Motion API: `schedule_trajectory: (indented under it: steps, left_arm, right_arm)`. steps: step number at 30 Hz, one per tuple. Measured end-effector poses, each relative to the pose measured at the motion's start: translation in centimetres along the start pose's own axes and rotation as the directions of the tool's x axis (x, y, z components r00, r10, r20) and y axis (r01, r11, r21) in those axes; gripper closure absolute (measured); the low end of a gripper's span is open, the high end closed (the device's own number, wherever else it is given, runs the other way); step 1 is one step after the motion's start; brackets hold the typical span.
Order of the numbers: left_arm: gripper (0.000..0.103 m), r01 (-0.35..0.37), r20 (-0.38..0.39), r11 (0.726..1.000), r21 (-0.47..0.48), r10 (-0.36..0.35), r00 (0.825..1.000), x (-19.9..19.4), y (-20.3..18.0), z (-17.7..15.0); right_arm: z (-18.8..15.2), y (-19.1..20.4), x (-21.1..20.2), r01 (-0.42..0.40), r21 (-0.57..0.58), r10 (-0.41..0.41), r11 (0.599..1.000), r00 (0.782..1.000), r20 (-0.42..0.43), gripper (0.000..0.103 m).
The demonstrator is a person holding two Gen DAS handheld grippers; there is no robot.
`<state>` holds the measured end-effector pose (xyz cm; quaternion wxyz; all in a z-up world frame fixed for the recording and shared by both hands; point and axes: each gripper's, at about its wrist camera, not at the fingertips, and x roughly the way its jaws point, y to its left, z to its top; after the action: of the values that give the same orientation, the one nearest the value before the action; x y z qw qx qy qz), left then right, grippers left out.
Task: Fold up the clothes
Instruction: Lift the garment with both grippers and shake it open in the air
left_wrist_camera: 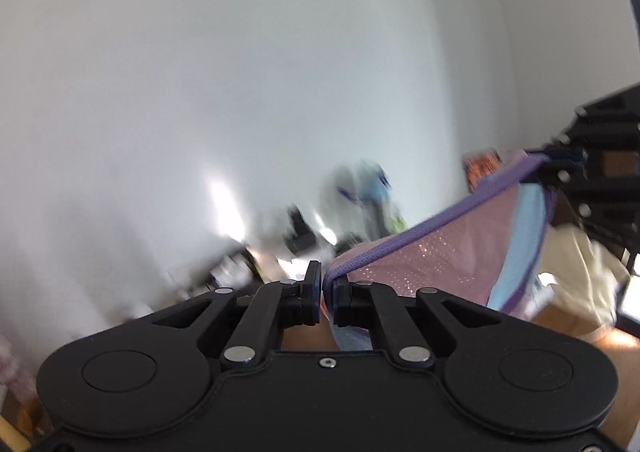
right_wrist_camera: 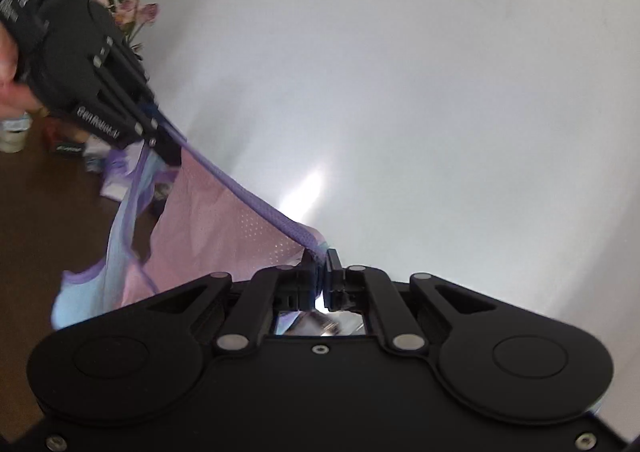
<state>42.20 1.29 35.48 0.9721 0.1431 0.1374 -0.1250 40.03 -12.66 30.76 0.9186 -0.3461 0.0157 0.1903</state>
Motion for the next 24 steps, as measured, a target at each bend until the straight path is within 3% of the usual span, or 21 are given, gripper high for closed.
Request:
schedule_trajectory:
  steps: [3,6,11,16,19,22,24]
  left_arm:
    - [0.097,-0.04,0.05,0.998,0.049,0.038,0.998,-1.9,0.6,4.4]
    - [0.097,-0.085,0.095,0.99,0.115,0.074,0.993,-4.2,0.6,8.3]
    - [0.097,-0.098,0.075,0.981,0.168,0.087,0.993,-4.4,0.8,9.4]
    - [0.097,-0.12,0.047,0.979,0.163,0.113,0.992,-0.8,1.9,8.0]
    - [0.096,-0.148,0.025,0.971,0.186,0.146,0.989,3.4,2.6,6.8]
    - [0.094,-0.228,0.054,0.957,0.18,0.222,0.974,8.4,3.6,6.1]
    - [0.094,-0.313,0.112,0.93,0.195,0.295,0.949,10.5,3.6,7.2]
  right_arm:
    - [4.4,-2.6,-0.5,0.059,-0.053,-0.057,0.997,0.998,0.04,0.098]
    - [7.6,-5.2,-1.6,0.061,-0.057,-0.058,0.996,0.997,0.052,0.098]
    - [10.0,-7.3,-2.6,-0.007,-0.063,0.009,0.998,1.0,0.024,0.098]
    - [9.2,-6.7,0.3,-0.024,-0.074,0.024,0.997,1.0,0.007,0.098]
    - [8.0,-6.2,4.4,0.025,-0.069,-0.024,0.997,0.999,0.027,0.098]
    - [7.0,-5.5,8.5,0.092,-0.078,-0.089,0.993,0.995,0.046,0.098]
    - [6.3,-5.6,11.5,0.151,-0.06,-0.148,0.987,0.987,0.062,0.098]
